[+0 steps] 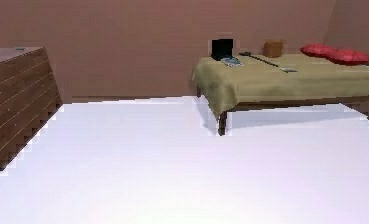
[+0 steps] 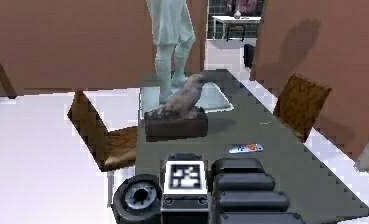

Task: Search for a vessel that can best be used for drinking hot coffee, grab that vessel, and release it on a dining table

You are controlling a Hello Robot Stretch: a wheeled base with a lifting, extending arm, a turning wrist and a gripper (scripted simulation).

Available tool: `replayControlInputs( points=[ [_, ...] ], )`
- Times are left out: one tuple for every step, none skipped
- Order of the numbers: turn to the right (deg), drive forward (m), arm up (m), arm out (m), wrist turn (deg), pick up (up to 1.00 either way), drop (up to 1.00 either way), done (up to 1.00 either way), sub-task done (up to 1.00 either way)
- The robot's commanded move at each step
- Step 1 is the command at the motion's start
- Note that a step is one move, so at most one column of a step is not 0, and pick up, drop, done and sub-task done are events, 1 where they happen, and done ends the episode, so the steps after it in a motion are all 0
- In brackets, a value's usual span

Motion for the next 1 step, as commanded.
replayControlInputs(
  points=[
    [0.0,0.20,0.00,0.00,0.0,0.00,0.00,0.00,0.00]
  ],
)
